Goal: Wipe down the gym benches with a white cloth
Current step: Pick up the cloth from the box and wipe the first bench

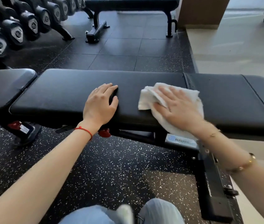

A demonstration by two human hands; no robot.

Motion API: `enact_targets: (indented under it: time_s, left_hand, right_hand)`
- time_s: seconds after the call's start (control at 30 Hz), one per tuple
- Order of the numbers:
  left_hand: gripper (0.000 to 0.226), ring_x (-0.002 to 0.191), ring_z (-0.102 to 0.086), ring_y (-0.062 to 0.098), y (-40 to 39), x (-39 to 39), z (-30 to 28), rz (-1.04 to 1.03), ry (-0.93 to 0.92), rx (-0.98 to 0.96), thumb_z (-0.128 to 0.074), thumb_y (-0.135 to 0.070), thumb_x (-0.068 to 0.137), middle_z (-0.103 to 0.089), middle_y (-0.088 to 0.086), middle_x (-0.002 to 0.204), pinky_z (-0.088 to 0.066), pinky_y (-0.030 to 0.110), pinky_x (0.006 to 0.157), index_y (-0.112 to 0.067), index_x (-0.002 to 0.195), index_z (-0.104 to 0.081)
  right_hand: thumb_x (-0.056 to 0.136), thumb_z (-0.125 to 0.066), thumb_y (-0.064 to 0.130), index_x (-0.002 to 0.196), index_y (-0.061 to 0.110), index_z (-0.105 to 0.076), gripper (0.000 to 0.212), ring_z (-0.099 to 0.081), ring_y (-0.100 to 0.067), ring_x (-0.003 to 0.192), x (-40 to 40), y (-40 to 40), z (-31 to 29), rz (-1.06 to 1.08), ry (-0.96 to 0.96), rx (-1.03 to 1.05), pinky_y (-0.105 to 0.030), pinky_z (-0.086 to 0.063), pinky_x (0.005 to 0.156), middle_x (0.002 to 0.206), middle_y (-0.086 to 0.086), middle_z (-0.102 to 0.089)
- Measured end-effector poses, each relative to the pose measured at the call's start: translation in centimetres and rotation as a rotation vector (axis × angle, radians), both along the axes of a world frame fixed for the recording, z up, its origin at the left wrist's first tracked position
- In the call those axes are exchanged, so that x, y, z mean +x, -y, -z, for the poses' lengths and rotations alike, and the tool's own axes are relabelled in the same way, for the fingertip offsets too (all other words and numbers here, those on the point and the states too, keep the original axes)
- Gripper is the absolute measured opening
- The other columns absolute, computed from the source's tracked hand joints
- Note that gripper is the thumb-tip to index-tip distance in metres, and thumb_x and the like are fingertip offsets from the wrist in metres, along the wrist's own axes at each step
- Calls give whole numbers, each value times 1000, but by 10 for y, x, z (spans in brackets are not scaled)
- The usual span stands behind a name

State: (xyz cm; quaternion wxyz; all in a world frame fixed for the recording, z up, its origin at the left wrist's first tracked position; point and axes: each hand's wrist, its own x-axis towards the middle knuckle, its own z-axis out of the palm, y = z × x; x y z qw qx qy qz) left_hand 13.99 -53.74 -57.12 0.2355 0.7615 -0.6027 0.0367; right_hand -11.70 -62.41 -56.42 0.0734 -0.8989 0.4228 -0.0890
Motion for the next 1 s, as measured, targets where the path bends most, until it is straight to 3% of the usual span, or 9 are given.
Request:
enact_targets:
  time_s: [0.2,0.3,0.43,0.57,0.7,0.83,1.0]
  left_hand:
    - [44,139,-41,17,0,-1,0,-14,9,-13,-49,-28,95,-49,-1,147,-28,38,120,-23,138,-52]
    - [44,140,-40,19,1,-3,-1,-12,13,-9,-49,-27,95,-49,0,147,-28,38,120,-22,139,-52]
    - [45,141,-39,19,1,-4,1,-9,29,7,-48,-27,96,-47,0,149,-27,39,121,-22,140,-50]
    - [45,142,-37,19,1,-4,2,-15,29,12,-46,-27,97,-46,0,151,-24,38,122,-22,141,-49]
    - [45,143,-36,19,0,-5,0,-15,20,24,-46,-28,97,-45,0,151,-23,38,122,-22,142,-48]
    - [45,142,-37,20,1,-5,-3,-8,10,52,-47,-26,96,-45,1,151,-24,40,122,-20,141,-49]
    - [47,142,-35,23,12,-29,-13,-20,-82,67,-49,-28,95,-45,8,149,-26,41,120,-15,140,-51]
  right_hand:
    - [102,-22,56,157,38,-13,58,-9,-25,152,50,78,-13,107,-52,50,-46,-3,123,165,3,-16]
    - [102,-24,55,156,37,-14,58,-10,-25,152,68,67,-11,18,-64,43,-46,-3,123,166,2,-16]
    - [102,-26,55,155,40,-20,56,-13,-21,151,24,16,-4,-114,-3,-15,-43,-5,123,164,8,-19]
    - [101,-22,54,155,41,-19,56,-17,-19,150,-16,27,-8,69,-57,-54,-42,-9,123,163,6,-23]
    - [103,-20,52,157,32,-16,57,-16,-26,150,4,82,-22,230,-80,37,-45,-9,122,163,0,-21]
    - [104,-21,50,158,32,-14,57,-16,-25,150,22,76,-22,119,-88,55,-45,-7,123,164,1,-20]
    - [100,-20,60,155,40,-20,58,-14,-18,151,-27,1,-13,-22,-46,-9,-41,-5,124,164,12,-18]
